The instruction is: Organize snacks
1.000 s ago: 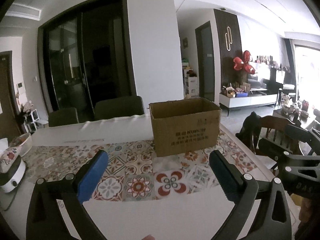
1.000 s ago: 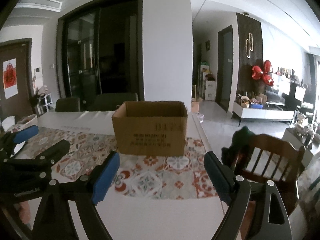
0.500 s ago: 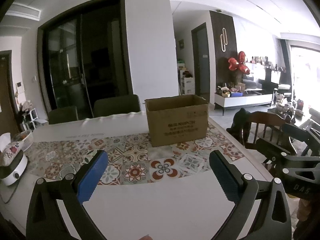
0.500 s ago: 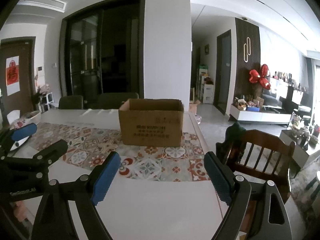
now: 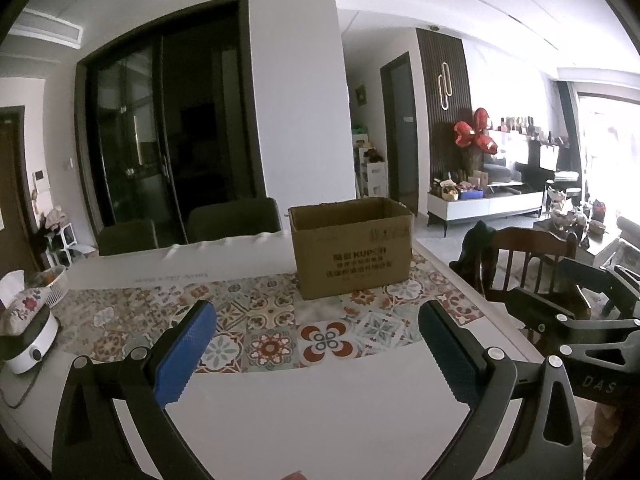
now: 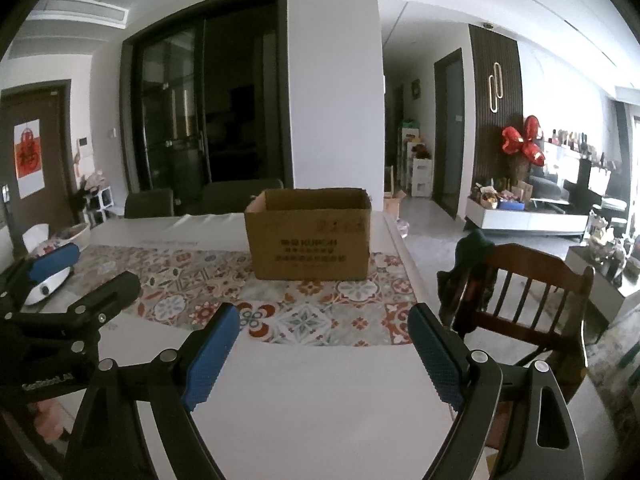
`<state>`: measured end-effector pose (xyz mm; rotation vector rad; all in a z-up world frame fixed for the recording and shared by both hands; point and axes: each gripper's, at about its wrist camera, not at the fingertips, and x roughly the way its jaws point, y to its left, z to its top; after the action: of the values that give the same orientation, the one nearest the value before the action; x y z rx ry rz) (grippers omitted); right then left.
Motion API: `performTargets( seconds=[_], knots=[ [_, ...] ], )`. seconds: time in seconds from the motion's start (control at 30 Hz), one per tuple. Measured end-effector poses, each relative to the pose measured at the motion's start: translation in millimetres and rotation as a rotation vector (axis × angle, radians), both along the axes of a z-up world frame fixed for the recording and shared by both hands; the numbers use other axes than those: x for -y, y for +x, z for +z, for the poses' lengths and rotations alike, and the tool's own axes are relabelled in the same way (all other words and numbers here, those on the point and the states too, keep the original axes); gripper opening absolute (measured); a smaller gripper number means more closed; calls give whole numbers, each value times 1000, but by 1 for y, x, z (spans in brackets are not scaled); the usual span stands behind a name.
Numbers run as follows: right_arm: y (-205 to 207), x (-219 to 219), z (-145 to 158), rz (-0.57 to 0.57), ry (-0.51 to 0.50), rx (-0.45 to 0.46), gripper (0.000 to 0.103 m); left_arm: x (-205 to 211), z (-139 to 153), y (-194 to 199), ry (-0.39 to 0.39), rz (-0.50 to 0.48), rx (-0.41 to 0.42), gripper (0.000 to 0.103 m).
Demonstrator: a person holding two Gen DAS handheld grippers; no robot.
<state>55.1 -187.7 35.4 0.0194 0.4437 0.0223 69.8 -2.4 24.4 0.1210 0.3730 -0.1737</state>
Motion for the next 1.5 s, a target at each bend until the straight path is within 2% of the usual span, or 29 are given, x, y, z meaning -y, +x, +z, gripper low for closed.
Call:
performTargets(
  seconds=[0.93, 1.5],
  knots=[
    [-8, -1, 5, -6, -16, 27, 87, -2, 5, -7, 3, 9, 24, 103],
    [-7, -2, 5, -9, -19, 26, 87, -6, 9, -3, -7, 14, 5, 103]
  ],
)
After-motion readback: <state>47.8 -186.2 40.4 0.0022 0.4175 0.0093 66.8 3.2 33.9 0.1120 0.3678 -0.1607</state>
